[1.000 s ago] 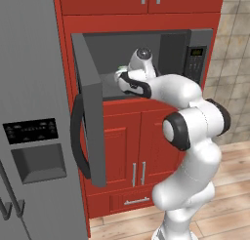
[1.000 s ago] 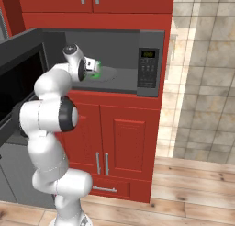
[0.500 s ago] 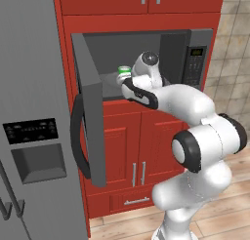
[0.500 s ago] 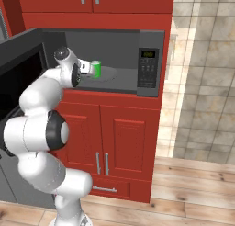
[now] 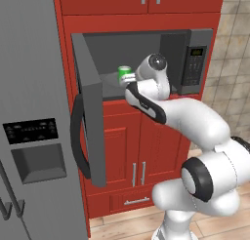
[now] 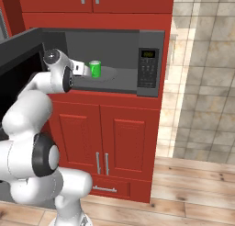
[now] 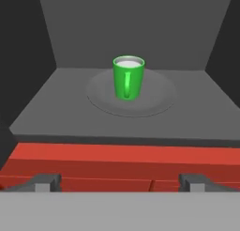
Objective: Pick the mug from the counter and place it inside the microwave. Then close the microwave.
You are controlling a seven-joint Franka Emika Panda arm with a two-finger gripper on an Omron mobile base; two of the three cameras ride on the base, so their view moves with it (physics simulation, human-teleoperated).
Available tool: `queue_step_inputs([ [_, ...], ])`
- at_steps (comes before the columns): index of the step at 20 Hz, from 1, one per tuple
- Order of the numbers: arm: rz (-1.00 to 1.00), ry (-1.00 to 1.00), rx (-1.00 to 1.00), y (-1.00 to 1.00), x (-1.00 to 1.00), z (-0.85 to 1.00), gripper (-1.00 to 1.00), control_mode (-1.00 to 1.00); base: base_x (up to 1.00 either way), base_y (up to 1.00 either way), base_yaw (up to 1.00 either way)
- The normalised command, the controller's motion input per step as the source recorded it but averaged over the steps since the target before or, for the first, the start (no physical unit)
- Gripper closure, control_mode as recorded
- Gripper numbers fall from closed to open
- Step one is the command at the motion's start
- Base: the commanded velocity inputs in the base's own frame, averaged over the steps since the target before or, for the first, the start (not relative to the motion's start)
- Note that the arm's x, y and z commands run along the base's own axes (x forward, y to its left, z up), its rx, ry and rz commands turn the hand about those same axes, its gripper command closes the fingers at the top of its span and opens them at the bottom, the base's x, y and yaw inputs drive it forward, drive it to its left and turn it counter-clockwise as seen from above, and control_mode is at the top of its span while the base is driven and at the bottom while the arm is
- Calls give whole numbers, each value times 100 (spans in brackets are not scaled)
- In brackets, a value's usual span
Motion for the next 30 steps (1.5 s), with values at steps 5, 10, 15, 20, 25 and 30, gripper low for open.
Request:
queue_step_inputs([
  [5,0,1,0,-12,-61,31,-100,-100,0,0,0],
  [10,0,14,0,-16,-38,15,-100,-100,0,0,0],
  [15,0,17,0,-10,-23,3,-100,-100,0,0,0],
  [20,0,0,0,0,-36,0,-100,-100,0,0,0],
  [25,0,-3,0,0,-48,0,-100,-100,0,0,0],
  [30,0,-9,0,0,-57,0,-100,-100,0,0,0],
])
